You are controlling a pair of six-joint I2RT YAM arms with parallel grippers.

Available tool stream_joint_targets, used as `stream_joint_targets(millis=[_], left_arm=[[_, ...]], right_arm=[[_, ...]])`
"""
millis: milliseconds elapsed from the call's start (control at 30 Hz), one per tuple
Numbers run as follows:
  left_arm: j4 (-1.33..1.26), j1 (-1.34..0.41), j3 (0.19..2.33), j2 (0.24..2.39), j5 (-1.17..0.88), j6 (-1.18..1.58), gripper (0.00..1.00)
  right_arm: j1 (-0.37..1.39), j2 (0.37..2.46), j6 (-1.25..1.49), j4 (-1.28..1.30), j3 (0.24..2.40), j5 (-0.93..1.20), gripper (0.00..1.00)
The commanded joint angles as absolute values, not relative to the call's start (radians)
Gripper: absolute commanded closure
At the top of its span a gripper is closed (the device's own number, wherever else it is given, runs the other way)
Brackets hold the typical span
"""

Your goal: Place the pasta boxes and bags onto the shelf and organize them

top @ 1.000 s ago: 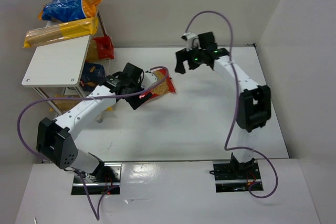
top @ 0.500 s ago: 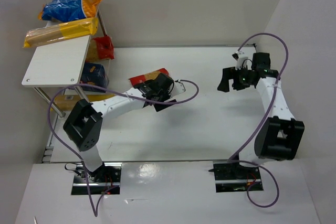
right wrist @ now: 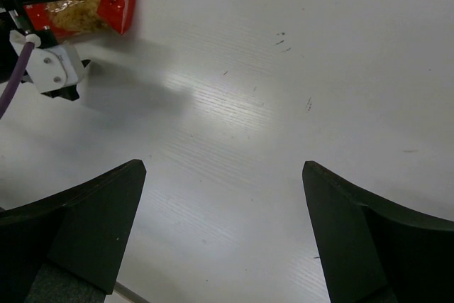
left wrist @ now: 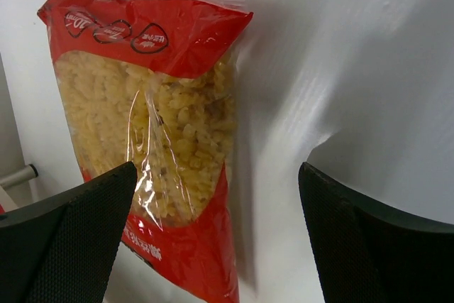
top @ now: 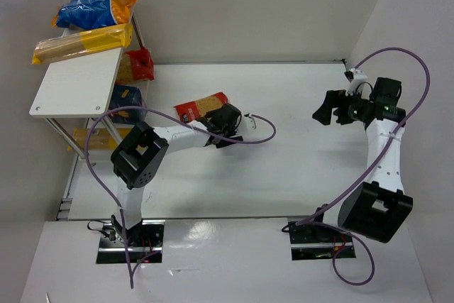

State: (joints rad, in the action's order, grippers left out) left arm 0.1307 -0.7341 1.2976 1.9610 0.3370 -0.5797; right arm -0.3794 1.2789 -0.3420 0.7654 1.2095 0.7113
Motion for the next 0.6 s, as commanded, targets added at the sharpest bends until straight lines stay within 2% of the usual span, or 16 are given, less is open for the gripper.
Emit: stream_joint_targets(millis=[0, 233, 467, 567], left_arm=[[0.055, -0.709, 1.344, 1.991, 0.342, -0.629, 0.00], [0.064, -0.699, 1.414, 2.083, 0.333, -0.672, 0.00], [0.178, -0.649, 1.543, 2.148, 0.275, -0.690, 0.00], [0.216, -0.649, 1.563, 2.170, 0.262, -0.730, 0.11]], right_arm=[[-0.403, 1.246, -0.367, 0.782, 1.207, 0.784, 0.00], [-0.434, 1.217, -0.376, 0.782, 1.178, 0.822, 0.00], [-0.443, 1.216, -0.376, 0.782, 1.178, 0.831, 0.00], [-0.443, 1.207, -0.376, 0.773, 1.169, 0.841, 0.00]])
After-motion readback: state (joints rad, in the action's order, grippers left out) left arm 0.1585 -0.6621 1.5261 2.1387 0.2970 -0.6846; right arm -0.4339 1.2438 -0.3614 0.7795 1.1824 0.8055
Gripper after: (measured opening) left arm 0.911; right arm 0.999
